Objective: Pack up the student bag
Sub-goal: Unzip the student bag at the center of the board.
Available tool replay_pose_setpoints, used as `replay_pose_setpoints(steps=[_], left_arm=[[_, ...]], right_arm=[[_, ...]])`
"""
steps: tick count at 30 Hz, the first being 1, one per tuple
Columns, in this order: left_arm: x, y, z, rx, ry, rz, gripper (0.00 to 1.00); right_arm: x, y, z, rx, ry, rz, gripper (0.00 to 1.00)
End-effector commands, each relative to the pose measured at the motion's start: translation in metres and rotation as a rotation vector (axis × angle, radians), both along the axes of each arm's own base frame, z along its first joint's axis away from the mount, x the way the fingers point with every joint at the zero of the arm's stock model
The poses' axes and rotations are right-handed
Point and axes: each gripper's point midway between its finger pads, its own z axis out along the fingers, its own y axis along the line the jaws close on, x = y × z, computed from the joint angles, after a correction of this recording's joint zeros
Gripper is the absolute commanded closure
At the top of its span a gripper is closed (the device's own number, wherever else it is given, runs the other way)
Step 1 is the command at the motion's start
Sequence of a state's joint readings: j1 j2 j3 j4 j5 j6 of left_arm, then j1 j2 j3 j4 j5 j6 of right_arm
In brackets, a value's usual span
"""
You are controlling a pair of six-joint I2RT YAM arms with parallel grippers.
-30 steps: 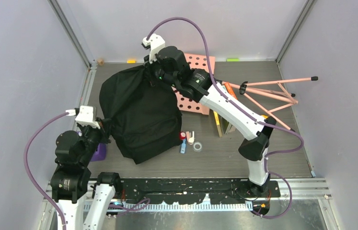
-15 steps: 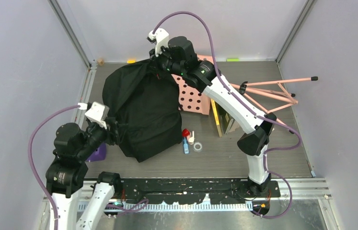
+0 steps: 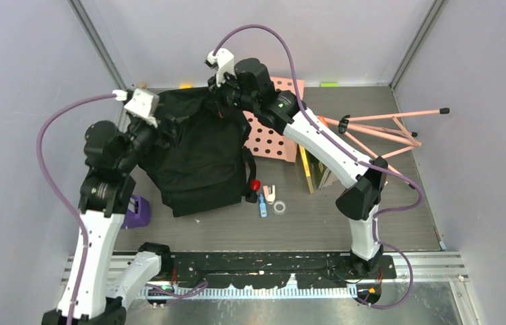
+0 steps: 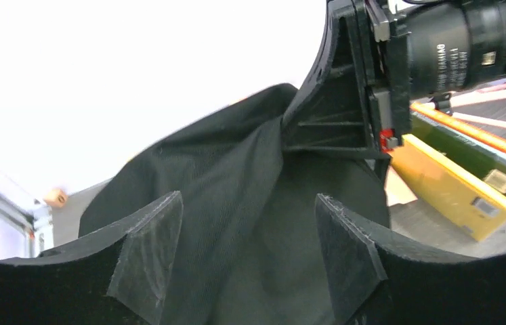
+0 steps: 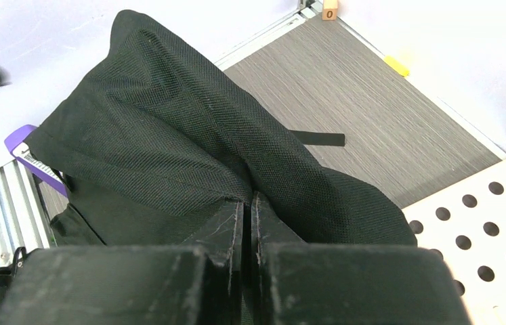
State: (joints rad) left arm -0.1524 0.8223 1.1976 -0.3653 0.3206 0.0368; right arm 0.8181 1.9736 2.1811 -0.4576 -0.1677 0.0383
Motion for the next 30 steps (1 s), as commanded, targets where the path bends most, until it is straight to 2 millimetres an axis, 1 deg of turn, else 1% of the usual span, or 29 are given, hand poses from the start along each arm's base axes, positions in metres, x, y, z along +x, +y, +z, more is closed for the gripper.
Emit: replay_pose_setpoints(steps=[1, 4, 6, 8, 10, 13, 15, 16, 19, 21, 22, 23, 24, 25, 27, 29, 30], left_arm=[[0.024, -0.015, 0.027, 0.122, -0.211, -0.052, 0.24], [0.037, -0.025, 0.017, 0.205, -0.217, -0.064, 0.21], [0.040, -0.030, 0.011, 0.242, -0.220, -0.075, 0.18], [0.042, -0.031, 0.006, 0.263, -0.218, -0.068, 0.17], [0.045, -0.027, 0.003, 0.288, -0.216, -0.042, 0.17], [0.050, -0.020, -0.007, 0.340, -0.197, -0.007, 0.19], [0.053, -0.015, -0.013, 0.369, -0.182, 0.024, 0.26], [0.055, -0.013, -0.017, 0.384, -0.172, 0.028, 0.27], [0.059, -0.009, -0.025, 0.416, -0.151, 0.049, 0.28], [0.063, -0.007, -0.026, 0.425, -0.141, 0.066, 0.35], [0.065, -0.006, -0.026, 0.427, -0.137, 0.076, 0.42], [0.066, -0.006, -0.025, 0.427, -0.135, 0.079, 0.52], [0.066, -0.006, -0.023, 0.421, -0.137, 0.080, 0.68], [0.065, -0.006, -0.020, 0.410, -0.142, 0.083, 0.80], [0.063, -0.005, -0.012, 0.386, -0.165, 0.095, 0.98], [0.057, -0.002, -0.001, 0.366, -0.195, 0.115, 1.00], [0.053, 0.000, 0.005, 0.356, -0.206, 0.123, 1.00]], right_arm=[[-0.011, -0.007, 0.038, 0.082, -0.039, 0.018, 1.00], [-0.013, -0.008, 0.040, 0.083, -0.042, 0.024, 1.00], [-0.013, -0.008, 0.041, 0.083, -0.046, 0.026, 1.00], [-0.014, -0.009, 0.042, 0.082, -0.048, 0.026, 1.00], [-0.015, -0.011, 0.043, 0.080, -0.052, 0.027, 1.00], [-0.016, -0.012, 0.045, 0.078, -0.057, 0.028, 1.00], [-0.017, -0.013, 0.047, 0.080, -0.060, 0.028, 1.00], [-0.018, -0.014, 0.048, 0.081, -0.061, 0.028, 1.00], [-0.019, -0.015, 0.051, 0.084, -0.065, 0.030, 1.00], [-0.020, -0.016, 0.052, 0.084, -0.067, 0.030, 1.00], [-0.020, -0.017, 0.052, 0.083, -0.070, 0.030, 1.00], [-0.020, -0.017, 0.053, 0.082, -0.072, 0.029, 1.00], [-0.019, -0.018, 0.053, 0.080, -0.075, 0.023, 1.00], [-0.018, -0.018, 0.053, 0.078, -0.078, 0.019, 1.00], [-0.015, -0.019, 0.052, 0.076, -0.088, 0.005, 1.00], [-0.011, -0.017, 0.049, 0.077, -0.101, 0.000, 1.00], [-0.009, -0.014, 0.052, 0.085, -0.114, 0.000, 1.00]])
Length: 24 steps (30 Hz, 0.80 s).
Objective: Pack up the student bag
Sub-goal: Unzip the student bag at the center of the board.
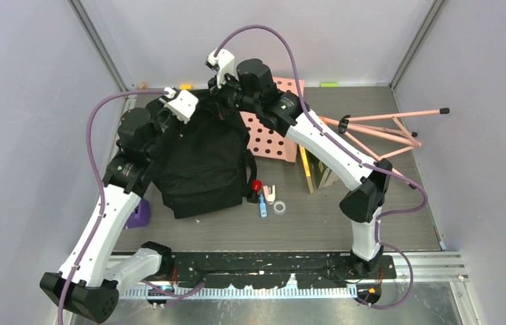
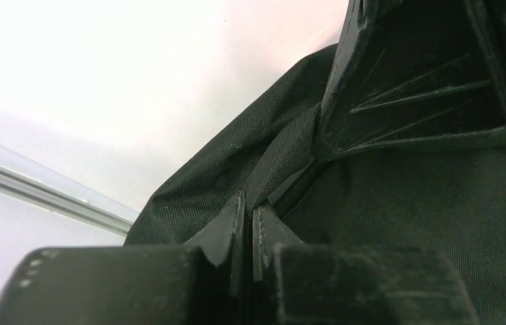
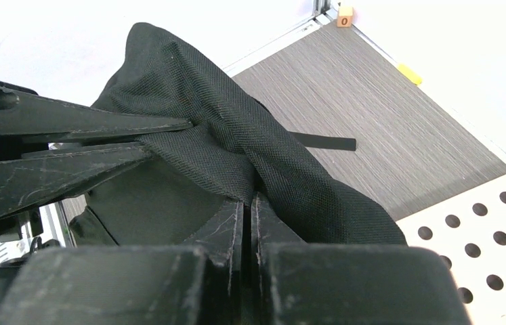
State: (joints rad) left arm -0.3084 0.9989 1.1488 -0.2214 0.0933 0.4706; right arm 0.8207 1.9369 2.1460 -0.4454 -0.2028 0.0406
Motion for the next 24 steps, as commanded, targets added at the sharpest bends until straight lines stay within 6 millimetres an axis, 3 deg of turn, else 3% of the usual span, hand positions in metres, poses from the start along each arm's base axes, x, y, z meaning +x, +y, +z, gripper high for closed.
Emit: replay_pose_setpoints(steps=[1, 4, 7, 14, 18, 22, 24], left_arm=[[-0.018, 0.012, 0.048, -0.072, -0.124, 0.044, 1.00], [-0.037, 0.017, 0.063, -0.103, -0.143, 0.039, 1.00], [-0.054, 0.017, 0.066, -0.131, -0.126, 0.020, 1.00], [-0.073, 0.025, 0.043, -0.273, 0.025, 0.078, 1.00], [-0.070, 0.030, 0.033, -0.355, 0.126, 0.157, 1.00], [-0.066, 0.036, 0.033, -0.430, 0.168, 0.230, 1.00], [-0.067, 0.039, 0.036, -0.485, 0.168, 0.258, 1.00]], right_arm=[[0.006, -0.010, 0.040, 0.065, -0.114, -0.035, 1.00], [0.018, -0.002, 0.046, 0.090, -0.144, -0.057, 1.00], [0.032, 0.008, 0.042, 0.103, -0.161, -0.077, 1.00], [0.053, 0.014, 0.043, 0.102, -0.171, -0.137, 0.88], [0.042, 0.002, 0.045, 0.097, -0.109, -0.155, 0.71], [0.011, -0.017, 0.042, 0.148, 0.023, -0.164, 0.38], [-0.005, -0.027, 0.050, 0.229, 0.065, -0.185, 0.30]])
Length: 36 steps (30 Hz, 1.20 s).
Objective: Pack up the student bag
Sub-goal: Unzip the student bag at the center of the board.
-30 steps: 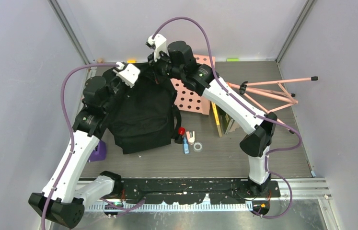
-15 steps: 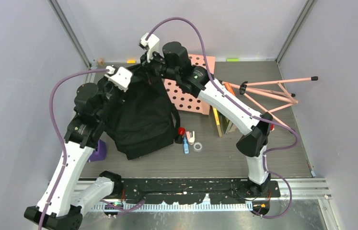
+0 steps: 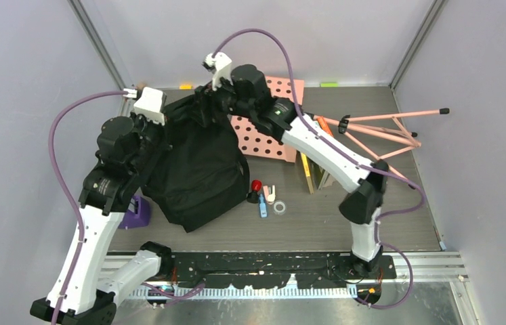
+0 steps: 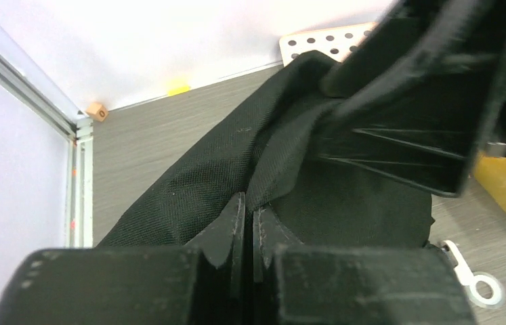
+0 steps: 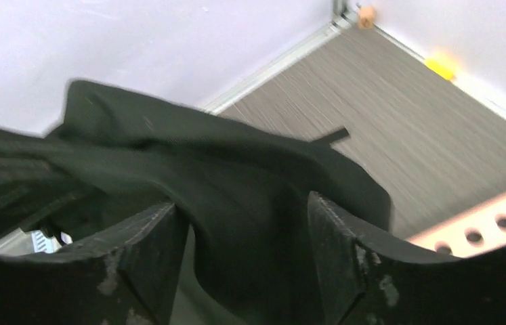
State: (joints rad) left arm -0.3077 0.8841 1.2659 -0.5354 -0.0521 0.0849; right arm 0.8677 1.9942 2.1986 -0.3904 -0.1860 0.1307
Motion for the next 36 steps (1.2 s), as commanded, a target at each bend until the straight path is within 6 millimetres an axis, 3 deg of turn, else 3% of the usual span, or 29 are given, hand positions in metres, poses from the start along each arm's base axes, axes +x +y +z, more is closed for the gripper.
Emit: replay_pose_setpoints(steps=[1, 2, 3, 4, 5, 6, 7, 8, 9, 10, 11, 13, 19, 26, 27, 28, 29, 33, 36], left_arm=[[-0.013, 0.011, 0.030, -0.170, -0.029, 0.095, 1.00], [-0.015, 0.009, 0.031, -0.188, -0.026, 0.089, 1.00], [-0.017, 0.006, 0.033, -0.203, -0.022, 0.076, 1.00], [-0.019, 0.003, 0.034, -0.217, -0.014, 0.060, 1.00], [-0.021, 0.000, 0.034, -0.226, -0.003, 0.044, 1.00], [-0.023, -0.003, 0.033, -0.234, 0.010, 0.032, 1.00], [-0.025, -0.005, 0.032, -0.238, 0.026, 0.019, 1.00], [-0.027, -0.007, 0.031, -0.241, 0.038, 0.011, 1.00], [-0.028, -0.009, 0.029, -0.244, 0.051, 0.001, 1.00], [-0.030, -0.010, 0.027, -0.247, 0.061, -0.008, 1.00], [-0.030, -0.011, 0.026, -0.250, 0.070, -0.011, 1.00], [-0.033, -0.016, 0.022, -0.259, 0.090, -0.035, 1.00], [-0.035, -0.019, 0.017, -0.276, 0.108, -0.050, 1.00], [-0.043, -0.031, 0.017, -0.311, 0.126, -0.115, 1.00], [-0.044, -0.032, 0.016, -0.310, 0.131, -0.119, 1.00], [-0.045, -0.032, 0.015, -0.310, 0.135, -0.122, 1.00], [-0.046, -0.032, 0.015, -0.309, 0.135, -0.125, 1.00], [-0.049, -0.033, 0.015, -0.314, 0.134, -0.132, 1.00], [-0.051, -0.034, 0.014, -0.325, 0.139, -0.141, 1.00]], right_arm=[[-0.007, -0.070, 0.063, 0.217, 0.066, -0.213, 0.28], [-0.009, -0.072, 0.047, 0.224, 0.106, -0.234, 0.25], [-0.019, -0.080, 0.057, 0.285, 0.149, -0.245, 0.25], [-0.018, -0.083, 0.043, 0.295, 0.185, -0.286, 0.24], [-0.026, -0.089, 0.051, 0.356, 0.233, -0.300, 0.24], [-0.027, -0.089, 0.038, 0.371, 0.268, -0.322, 0.24], [-0.035, -0.094, 0.045, 0.438, 0.319, -0.331, 0.24], [-0.037, -0.092, 0.031, 0.462, 0.348, -0.348, 0.24], [-0.045, -0.097, 0.039, 0.531, 0.399, -0.355, 0.24], [-0.050, -0.093, 0.025, 0.568, 0.449, -0.372, 0.25], [-0.057, -0.097, 0.032, 0.609, 0.455, -0.375, 0.26], [-0.071, -0.096, 0.025, 0.657, 0.477, -0.405, 0.26], [-0.115, -0.078, 0.019, 0.735, 0.453, -0.469, 0.26], [-0.111, -0.024, -0.005, 0.698, 0.517, -0.457, 0.23], [-0.109, -0.021, -0.001, 0.703, 0.515, -0.461, 0.22], [-0.106, -0.013, -0.012, 0.680, 0.517, -0.473, 0.21], [-0.103, -0.011, -0.008, 0.679, 0.510, -0.484, 0.19], [-0.091, 0.009, -0.023, 0.616, 0.480, -0.511, 0.15], [-0.086, 0.017, -0.018, 0.624, 0.471, -0.513, 0.12]])
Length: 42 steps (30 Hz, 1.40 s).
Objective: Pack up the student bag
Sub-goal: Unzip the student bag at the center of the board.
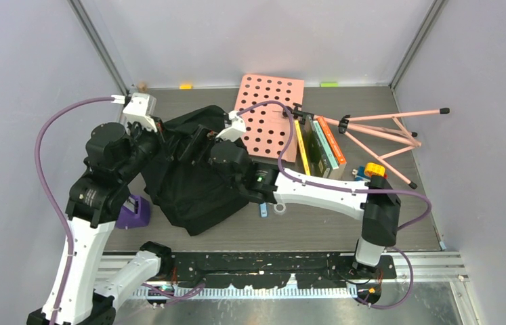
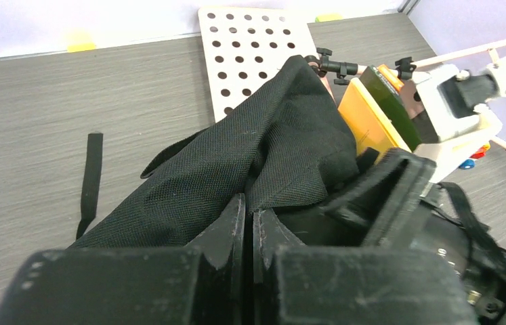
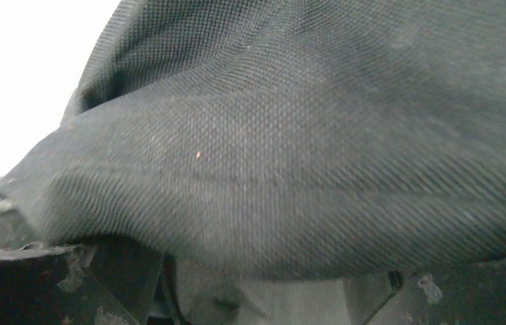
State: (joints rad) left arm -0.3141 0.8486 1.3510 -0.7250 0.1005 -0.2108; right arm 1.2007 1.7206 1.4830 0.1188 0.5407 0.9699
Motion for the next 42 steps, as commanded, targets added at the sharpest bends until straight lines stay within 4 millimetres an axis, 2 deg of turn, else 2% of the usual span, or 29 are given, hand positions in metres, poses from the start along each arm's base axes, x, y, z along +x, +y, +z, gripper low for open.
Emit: replay_pose_setpoints(steps=[1, 4, 7, 8, 10, 11, 12, 13, 14, 15, 16, 17, 18, 19, 20, 21, 22, 23, 24, 25, 26, 27, 28, 29, 30, 34, 36, 38, 42], left_arm=[[-0.008, -0.007, 0.012, -0.053, -0.031, -0.037, 1.00], [-0.009, -0.009, 0.012, -0.067, -0.027, -0.049, 1.00], [-0.009, -0.011, 0.011, -0.072, -0.024, -0.053, 1.00], [-0.009, -0.010, 0.011, -0.071, -0.024, -0.051, 1.00], [-0.008, -0.009, 0.010, -0.066, -0.023, -0.046, 1.00], [-0.008, -0.009, 0.010, -0.063, -0.025, -0.044, 1.00], [-0.007, -0.007, 0.010, -0.058, -0.025, -0.037, 1.00], [-0.006, -0.006, 0.009, -0.054, -0.025, -0.031, 1.00], [-0.005, -0.005, 0.008, -0.048, -0.024, -0.023, 1.00], [-0.004, -0.003, 0.007, -0.043, -0.025, -0.013, 1.00], [-0.002, -0.002, 0.007, -0.037, -0.026, -0.003, 1.00], [0.000, 0.001, 0.006, -0.029, -0.026, 0.012, 1.00], [0.003, 0.003, 0.005, -0.019, -0.023, 0.029, 1.00], [0.006, 0.005, 0.005, -0.012, -0.024, 0.040, 1.00], [0.008, 0.007, 0.004, -0.004, -0.024, 0.052, 1.00], [0.011, 0.009, 0.005, 0.001, -0.028, 0.067, 1.00], [0.014, 0.012, 0.005, 0.008, -0.031, 0.085, 1.00], [0.017, 0.012, 0.006, 0.013, -0.036, 0.092, 1.00], [0.021, 0.017, 0.008, 0.019, -0.047, 0.118, 1.00], [0.023, 0.020, 0.009, 0.024, -0.057, 0.139, 1.00], [0.026, 0.023, 0.010, 0.030, -0.063, 0.155, 1.00], [0.028, 0.025, 0.011, 0.034, -0.067, 0.170, 1.00], [0.030, 0.027, 0.011, 0.039, -0.072, 0.183, 1.00], [0.032, 0.028, 0.012, 0.040, -0.076, 0.189, 1.00], [0.033, 0.028, 0.012, 0.041, -0.079, 0.192, 1.00], [0.039, 0.030, 0.010, 0.046, -0.084, 0.211, 1.00], [0.041, 0.033, 0.009, 0.054, -0.088, 0.229, 1.00], [0.041, 0.036, 0.010, 0.060, -0.097, 0.243, 1.00], [0.041, 0.039, 0.007, 0.073, -0.099, 0.254, 1.00]], right_arm=[[0.012, 0.005, 0.030, 0.047, -0.044, -0.055, 0.11], [0.016, 0.012, 0.031, 0.040, -0.042, -0.054, 0.10], [0.022, 0.020, 0.023, 0.023, -0.030, -0.053, 0.11], [0.024, 0.020, 0.023, 0.020, -0.028, -0.055, 0.13], [0.025, 0.021, 0.019, 0.012, -0.027, -0.058, 0.24], [0.026, 0.020, 0.020, 0.013, -0.028, -0.060, 0.37], [0.025, 0.020, 0.019, 0.016, -0.032, -0.059, 0.43], [0.024, 0.018, 0.023, 0.026, -0.037, -0.058, 0.58], [0.024, 0.017, 0.022, 0.026, -0.043, -0.058, 0.65], [0.023, 0.014, 0.025, 0.031, -0.048, -0.060, 0.76], [0.022, 0.010, 0.029, 0.035, -0.056, -0.059, 0.82], [0.021, 0.008, 0.031, 0.039, -0.061, -0.059, 0.91], [0.019, 0.004, 0.035, 0.045, -0.070, -0.059, 0.95], [0.016, 0.003, 0.031, 0.036, -0.071, -0.057, 0.98], [0.014, -0.002, 0.039, 0.049, -0.085, -0.057, 0.99], [0.010, -0.003, 0.034, 0.041, -0.088, -0.055, 0.99], [0.006, -0.008, 0.040, 0.043, -0.104, -0.056, 0.99], [0.000, -0.009, 0.034, 0.035, -0.110, -0.055, 0.99], [-0.004, -0.014, 0.041, 0.035, -0.130, -0.056, 0.99], [-0.010, -0.015, 0.034, 0.024, -0.138, -0.054, 0.99], [-0.018, -0.019, 0.038, 0.016, -0.158, -0.054, 0.99], [-0.022, -0.022, 0.031, -0.014, -0.178, -0.053, 1.00], [-0.031, -0.026, 0.034, -0.016, -0.190, -0.057, 0.99], [-0.035, -0.029, 0.025, -0.052, -0.208, -0.055, 1.00], [-0.044, -0.032, 0.025, -0.058, -0.219, -0.057, 1.00], [-0.069, -0.038, -0.004, -0.134, -0.248, -0.019, 0.99], [-0.086, -0.039, -0.022, -0.172, -0.252, 0.019, 1.00], [-0.103, -0.045, -0.052, -0.247, -0.262, 0.053, 0.99], [-0.124, -0.059, -0.085, -0.352, -0.255, 0.101, 1.00]])
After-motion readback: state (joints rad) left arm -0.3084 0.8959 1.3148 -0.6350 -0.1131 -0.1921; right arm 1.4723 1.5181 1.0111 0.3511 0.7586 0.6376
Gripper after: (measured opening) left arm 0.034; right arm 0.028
